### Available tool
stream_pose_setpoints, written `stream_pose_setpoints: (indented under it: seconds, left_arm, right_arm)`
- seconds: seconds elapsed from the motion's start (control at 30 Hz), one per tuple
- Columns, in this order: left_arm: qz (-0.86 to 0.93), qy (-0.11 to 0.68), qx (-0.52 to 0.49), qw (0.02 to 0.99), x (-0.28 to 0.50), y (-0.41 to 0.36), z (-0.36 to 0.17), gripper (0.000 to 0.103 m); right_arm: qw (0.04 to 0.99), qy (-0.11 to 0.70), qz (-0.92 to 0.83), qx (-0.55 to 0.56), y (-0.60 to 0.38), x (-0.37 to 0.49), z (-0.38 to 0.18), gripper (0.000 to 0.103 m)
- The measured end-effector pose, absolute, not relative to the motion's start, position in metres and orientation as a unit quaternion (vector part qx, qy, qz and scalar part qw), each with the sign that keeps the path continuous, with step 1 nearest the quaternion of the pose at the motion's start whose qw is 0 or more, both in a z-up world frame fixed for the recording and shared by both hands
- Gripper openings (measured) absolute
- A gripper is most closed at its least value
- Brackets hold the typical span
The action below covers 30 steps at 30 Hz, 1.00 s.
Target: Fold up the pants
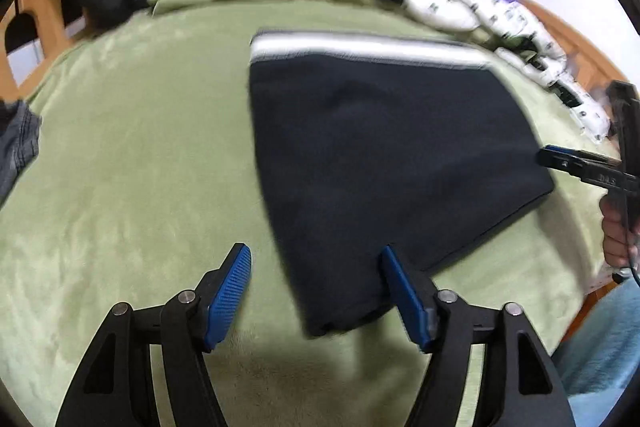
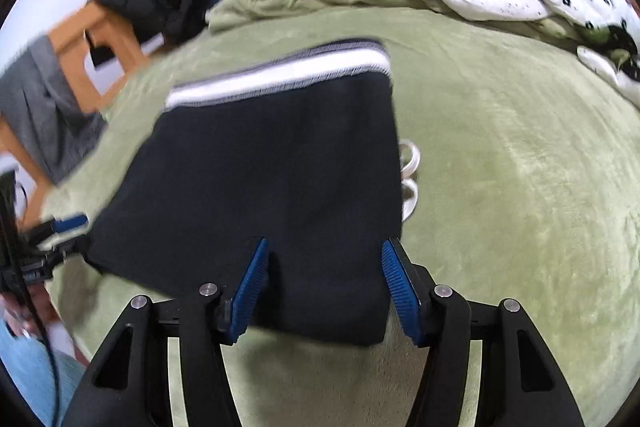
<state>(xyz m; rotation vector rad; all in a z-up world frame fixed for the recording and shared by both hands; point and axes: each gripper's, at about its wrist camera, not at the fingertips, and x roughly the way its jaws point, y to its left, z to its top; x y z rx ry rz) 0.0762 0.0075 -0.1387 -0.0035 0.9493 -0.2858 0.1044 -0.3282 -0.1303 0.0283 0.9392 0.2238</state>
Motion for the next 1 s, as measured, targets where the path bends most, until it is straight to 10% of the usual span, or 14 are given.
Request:
stream_pose_setpoints:
  seconds: [1.0]
  left_arm:
    - [-0.176,0.418,-0.018,0.891,0.090,-0.018,-0.134,0.075]
  right_arm:
    - [0.893,0.414,0.176,0.017,-0.326,0.111,-0.133,0.050]
